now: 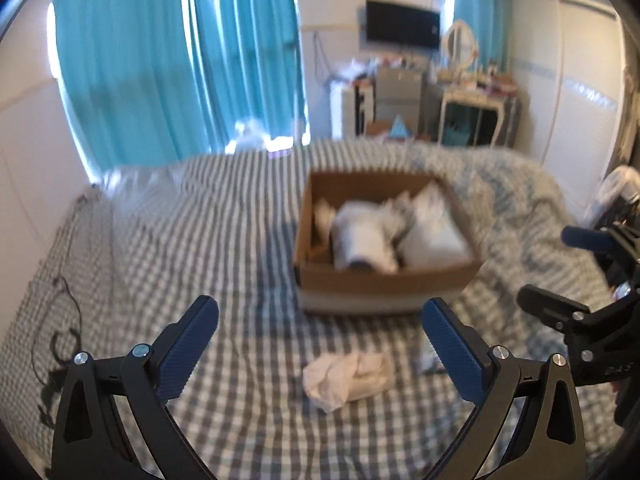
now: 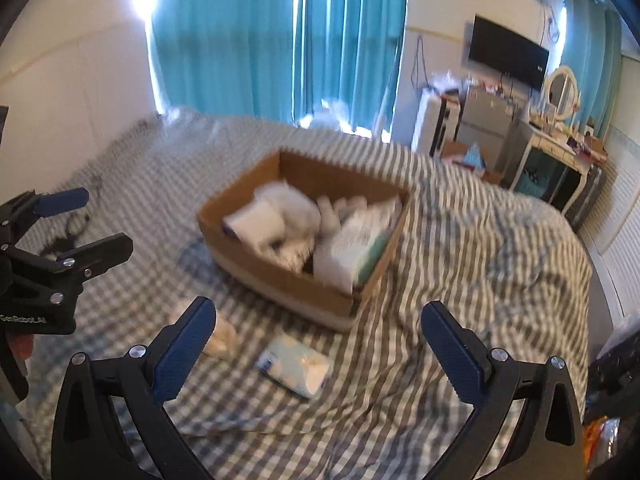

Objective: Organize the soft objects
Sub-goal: 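Grasp the lace cloth with left tool while right tool grasps the blue tissue pack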

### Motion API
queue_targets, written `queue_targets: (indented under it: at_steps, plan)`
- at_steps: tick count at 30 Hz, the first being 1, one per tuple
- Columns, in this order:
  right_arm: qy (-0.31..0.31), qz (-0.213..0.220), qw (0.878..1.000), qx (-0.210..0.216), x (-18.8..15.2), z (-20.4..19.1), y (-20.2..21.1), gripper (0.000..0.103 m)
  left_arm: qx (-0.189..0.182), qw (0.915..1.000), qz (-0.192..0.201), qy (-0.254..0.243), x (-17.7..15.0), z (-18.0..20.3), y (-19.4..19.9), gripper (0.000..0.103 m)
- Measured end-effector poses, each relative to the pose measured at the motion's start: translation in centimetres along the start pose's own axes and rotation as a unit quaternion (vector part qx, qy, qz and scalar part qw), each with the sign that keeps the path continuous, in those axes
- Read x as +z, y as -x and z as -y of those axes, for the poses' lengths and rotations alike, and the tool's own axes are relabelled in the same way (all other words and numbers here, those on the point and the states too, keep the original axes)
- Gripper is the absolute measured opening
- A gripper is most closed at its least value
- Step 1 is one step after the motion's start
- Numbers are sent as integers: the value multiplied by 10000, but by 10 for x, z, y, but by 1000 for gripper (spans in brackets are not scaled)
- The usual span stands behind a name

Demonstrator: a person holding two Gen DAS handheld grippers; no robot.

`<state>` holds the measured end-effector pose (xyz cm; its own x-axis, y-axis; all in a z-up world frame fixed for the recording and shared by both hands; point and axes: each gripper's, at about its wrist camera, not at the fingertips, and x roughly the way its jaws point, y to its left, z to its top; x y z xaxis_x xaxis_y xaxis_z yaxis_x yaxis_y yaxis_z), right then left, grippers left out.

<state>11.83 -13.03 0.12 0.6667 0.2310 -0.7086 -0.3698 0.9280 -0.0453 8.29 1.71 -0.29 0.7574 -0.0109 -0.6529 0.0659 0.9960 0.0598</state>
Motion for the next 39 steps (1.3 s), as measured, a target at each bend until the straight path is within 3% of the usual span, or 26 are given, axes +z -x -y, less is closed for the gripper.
queue_targets:
  at_steps: [6,12,15,20,26,37,39]
  plan:
    - [32,-439,9990,-77,-29,11,-63,103,-42,9979,-640,72,-34,10,-72,103]
    - [-75,-716,9972,225,-53,14,-96,103,-212,9935,-1113,75,-69,18,-115,101]
    - [-16,-887,9953,394,-61,7,-107,103,-275,9913,-1278,158,-78,17,-126,95]
    - [176,-984,9939,472,-67,-8,-116,103,-490,9839,-1682,353,-89,17,-139,67]
    - [181,-1076,9922,598,-71,-15,-120,100,-623,9843,-1620,336,-95,22,-130,28]
    - [282,-1317,9888,643,-75,-23,-141,74,-425,9909,-1184,480,-96,5,-96,27]
    - [288,-1236,9893,714,-74,-24,-137,60,-426,9909,-1183,472,-99,2,-96,27]
